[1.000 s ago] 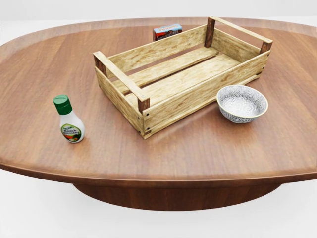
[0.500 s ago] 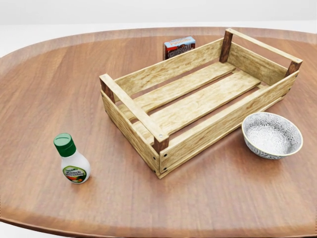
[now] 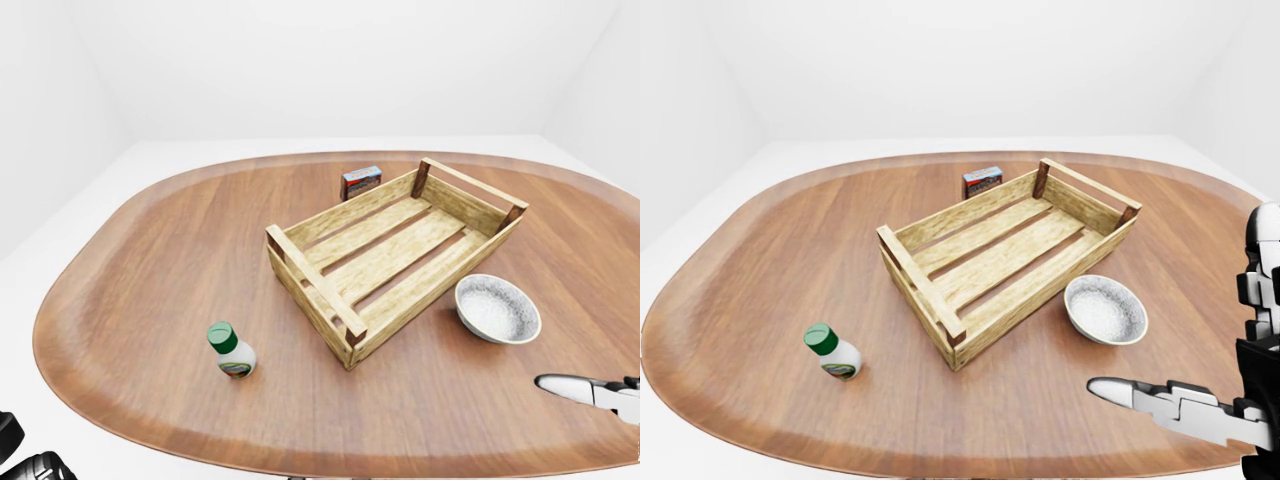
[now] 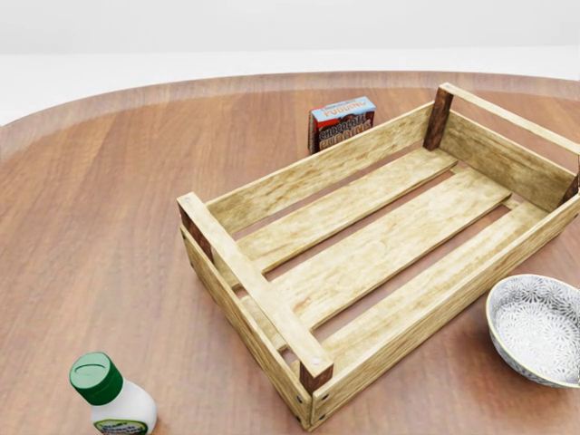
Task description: Pick up the salad dressing and put it in the tray.
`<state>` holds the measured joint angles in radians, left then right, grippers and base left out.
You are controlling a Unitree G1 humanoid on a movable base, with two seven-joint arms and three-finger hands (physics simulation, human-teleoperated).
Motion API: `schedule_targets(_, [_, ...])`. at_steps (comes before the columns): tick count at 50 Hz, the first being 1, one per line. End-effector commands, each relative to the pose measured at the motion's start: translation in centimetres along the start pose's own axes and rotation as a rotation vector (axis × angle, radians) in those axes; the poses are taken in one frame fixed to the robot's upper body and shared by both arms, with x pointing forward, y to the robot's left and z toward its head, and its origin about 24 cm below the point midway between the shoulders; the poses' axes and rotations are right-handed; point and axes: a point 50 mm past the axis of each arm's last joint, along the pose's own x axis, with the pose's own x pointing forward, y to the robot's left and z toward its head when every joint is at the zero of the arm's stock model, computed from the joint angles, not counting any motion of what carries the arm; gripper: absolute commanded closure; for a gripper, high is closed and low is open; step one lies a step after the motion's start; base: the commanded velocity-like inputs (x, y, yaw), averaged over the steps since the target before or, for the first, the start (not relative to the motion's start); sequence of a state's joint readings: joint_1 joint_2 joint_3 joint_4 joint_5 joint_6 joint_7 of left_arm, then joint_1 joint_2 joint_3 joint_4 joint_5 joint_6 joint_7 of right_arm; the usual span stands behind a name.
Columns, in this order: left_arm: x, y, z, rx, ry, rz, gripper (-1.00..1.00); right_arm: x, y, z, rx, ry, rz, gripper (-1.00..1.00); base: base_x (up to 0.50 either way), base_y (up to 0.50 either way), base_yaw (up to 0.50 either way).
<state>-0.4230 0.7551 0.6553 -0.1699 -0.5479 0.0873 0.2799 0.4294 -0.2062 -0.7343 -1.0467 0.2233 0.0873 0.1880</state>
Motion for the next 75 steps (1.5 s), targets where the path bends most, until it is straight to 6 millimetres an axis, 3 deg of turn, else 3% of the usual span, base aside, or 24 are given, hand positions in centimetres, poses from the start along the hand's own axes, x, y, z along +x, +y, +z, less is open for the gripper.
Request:
schedule_targets(1, [0.0,0.0,0.0,-0.002,0.000,0.001,-1.00,0.0,0.2,-0.1,-0.036,0.003,0.012,-1.00,0.50,0.12,0.00])
schedule_targets(27, [0.0,0.0,0.0,-0.004,-0.001,0.001,-1.00,0.5,1.7,-1.4,-0.304,0.163,0.089,-1.00,0.39,0.39,0.00])
schedule_targets(35, [0.0,0.0,0.0,-0.001,0.001,0.003,-1.00,0.4,1.8,-1.5,-0.308,0.182,0.090,-1.00,0.31,0.47,0.00])
schedule_targets(41, [0.0,0.1,-0.1,0.000,0.004,0.003,-1.00,-0.5,0.2,-0.9,-0.136,0.071,0.001,-1.00,0.13,0.19,0.00])
schedule_targets(47, [0.0,0.0,-0.1,-0.001,0.006,0.002,-1.00,-0.4,0.4,-0.5,-0.058,0.024,-0.005,-1.00,0.00,0.00,0.00])
schedule_targets(50, [0.0,0.0,-0.2,0.001,0.007,0.000,-1.00,-0.2,0.9,-0.7,-0.124,0.051,0.022,-1.00,0.00,0.00,0.00])
schedule_targets(54, [-0.1,0.0,-0.2,0.001,0.007,-0.001,-1.00,-0.3,0.7,-0.4,-0.016,0.010,0.043,-1.00,0.38,0.00,0.00])
schedule_targets(72, [0.0,0.0,-0.3,0.001,0.011,0.000,-1.00,0.0,1.6,-0.8,-0.135,0.060,0.075,-1.00,0.50,-0.05,0.00])
schedule_targets(75, [0.0,0.0,-0.3,0.001,0.011,0.000,-1.00,-0.3,1.4,-1.0,-0.091,0.067,0.052,-1.00,0.25,-0.03,0.00])
